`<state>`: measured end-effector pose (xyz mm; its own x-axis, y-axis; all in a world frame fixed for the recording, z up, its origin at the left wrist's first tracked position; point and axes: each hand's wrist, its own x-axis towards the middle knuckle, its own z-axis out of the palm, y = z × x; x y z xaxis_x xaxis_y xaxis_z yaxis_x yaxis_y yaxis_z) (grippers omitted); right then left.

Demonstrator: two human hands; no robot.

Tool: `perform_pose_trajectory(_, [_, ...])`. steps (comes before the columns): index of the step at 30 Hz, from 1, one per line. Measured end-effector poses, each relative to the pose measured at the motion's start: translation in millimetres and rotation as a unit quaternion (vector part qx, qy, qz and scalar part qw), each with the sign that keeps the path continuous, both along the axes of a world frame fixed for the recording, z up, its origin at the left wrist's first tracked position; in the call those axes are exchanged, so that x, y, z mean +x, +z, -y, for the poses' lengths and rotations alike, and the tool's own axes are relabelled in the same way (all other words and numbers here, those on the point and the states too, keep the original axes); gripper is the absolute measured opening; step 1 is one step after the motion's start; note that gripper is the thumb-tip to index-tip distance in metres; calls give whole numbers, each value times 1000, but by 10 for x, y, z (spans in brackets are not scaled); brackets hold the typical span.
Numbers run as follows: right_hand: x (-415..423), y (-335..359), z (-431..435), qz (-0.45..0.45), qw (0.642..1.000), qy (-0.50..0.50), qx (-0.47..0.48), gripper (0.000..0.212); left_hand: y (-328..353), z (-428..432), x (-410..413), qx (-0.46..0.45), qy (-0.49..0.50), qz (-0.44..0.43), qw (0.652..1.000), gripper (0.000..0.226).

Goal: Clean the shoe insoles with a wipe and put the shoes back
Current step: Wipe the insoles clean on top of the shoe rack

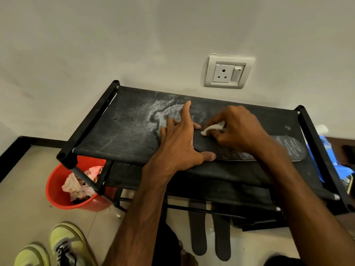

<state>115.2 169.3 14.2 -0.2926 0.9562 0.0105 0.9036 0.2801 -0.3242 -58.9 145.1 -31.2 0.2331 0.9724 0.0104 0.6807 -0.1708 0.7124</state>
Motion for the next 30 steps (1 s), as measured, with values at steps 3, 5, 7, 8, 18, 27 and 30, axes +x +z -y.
perform_pose_trajectory(3, [-64, -4, 47, 17, 1000, 17, 9, 22, -6, -10, -10, 2, 0, -4, 1000, 143])
perform_pose_trajectory(5, [-209, -26, 93, 4, 996, 84, -14, 23, -5, -19, -24, -1, -2, -5, 1000, 141])
perform_pose_trajectory(7, [-280, -35, 111, -8, 993, 117, -35, 23, -6, -20, -33, 2, -4, -8, 1000, 136])
perform_pose_trajectory(8, [-259, -31, 94, -8, 993, 110, -30, 24, -4, -17, -33, 2, -4, -9, 1000, 135])
perform_pose_trajectory(18, [-91, -34, 110, -50, 992, 105, -55, 23, -5, -12, -42, -5, -5, -9, 1000, 136])
perform_pose_trajectory(27, [-80, -53, 91, -57, 991, 101, -71, 24, 2, -32, -36, -12, -6, -25, 1000, 132])
perform_pose_trajectory(30, [-43, -75, 59, -67, 995, 61, -39, 21, -5, -33, -32, -7, -8, -29, 1000, 129])
